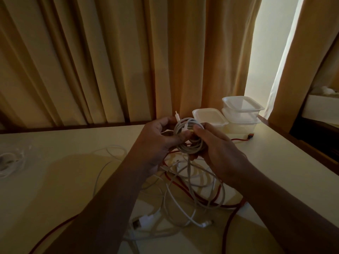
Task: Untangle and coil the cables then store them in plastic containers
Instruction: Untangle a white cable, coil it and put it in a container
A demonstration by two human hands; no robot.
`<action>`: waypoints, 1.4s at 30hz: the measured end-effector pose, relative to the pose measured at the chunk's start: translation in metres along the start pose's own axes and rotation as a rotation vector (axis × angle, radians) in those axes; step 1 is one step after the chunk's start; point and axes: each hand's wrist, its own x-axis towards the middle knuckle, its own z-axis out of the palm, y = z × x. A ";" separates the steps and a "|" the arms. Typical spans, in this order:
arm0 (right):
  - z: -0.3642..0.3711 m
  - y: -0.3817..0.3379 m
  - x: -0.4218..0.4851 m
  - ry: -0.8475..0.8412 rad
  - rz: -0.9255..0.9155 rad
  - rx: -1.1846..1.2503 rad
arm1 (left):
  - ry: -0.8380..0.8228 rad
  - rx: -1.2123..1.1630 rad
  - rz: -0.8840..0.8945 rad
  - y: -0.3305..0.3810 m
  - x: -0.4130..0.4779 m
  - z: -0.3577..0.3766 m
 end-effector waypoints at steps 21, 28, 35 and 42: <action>0.001 -0.004 -0.009 -0.051 -0.119 -0.173 | -0.018 0.403 0.202 0.000 0.005 -0.017; -0.004 -0.009 -0.006 -0.040 -0.036 0.023 | 0.002 0.350 0.308 -0.002 0.006 -0.017; -0.020 -0.009 -0.002 -0.218 0.131 0.119 | -0.022 0.401 0.462 -0.006 0.000 -0.002; -0.034 -0.005 0.002 -0.340 0.258 0.207 | -0.015 0.511 0.527 -0.013 0.000 0.004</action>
